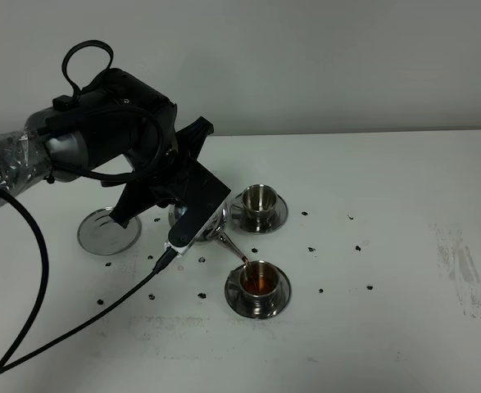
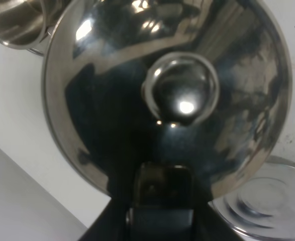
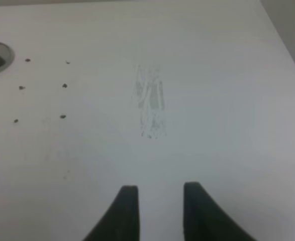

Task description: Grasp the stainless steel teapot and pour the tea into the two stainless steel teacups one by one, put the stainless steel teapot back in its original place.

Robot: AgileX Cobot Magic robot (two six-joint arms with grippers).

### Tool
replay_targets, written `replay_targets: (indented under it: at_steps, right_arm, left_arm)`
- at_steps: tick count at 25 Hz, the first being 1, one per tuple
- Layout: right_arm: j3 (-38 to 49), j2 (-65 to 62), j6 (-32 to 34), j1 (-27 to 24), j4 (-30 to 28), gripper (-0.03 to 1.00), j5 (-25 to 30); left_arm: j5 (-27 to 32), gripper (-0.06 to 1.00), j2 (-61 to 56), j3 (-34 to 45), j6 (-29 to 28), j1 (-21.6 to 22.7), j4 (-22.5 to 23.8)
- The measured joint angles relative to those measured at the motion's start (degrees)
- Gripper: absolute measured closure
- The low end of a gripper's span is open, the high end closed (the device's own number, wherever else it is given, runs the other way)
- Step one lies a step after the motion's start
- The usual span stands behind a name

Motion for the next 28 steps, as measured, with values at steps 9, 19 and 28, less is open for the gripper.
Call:
replay_targets:
  at_steps: [9, 19, 28]
  right_arm:
    - [0.0, 0.0, 0.0, 0.0, 0.0, 0.76, 0.0]
    - [0.0, 0.0, 0.0, 0.0, 0.0, 0.76, 0.1]
    - [0.0, 0.0, 0.0, 0.0, 0.0, 0.76, 0.1]
  left_arm:
    - [-0.1, 0.72, 0.0, 0.0, 0.0, -0.4, 1.2]
    - [-0.5, 0.72, 0.0, 0.0, 0.0, -0.6, 1.9]
    - [-0.6, 0.72, 0.0, 0.0, 0.0, -1.0, 2.1]
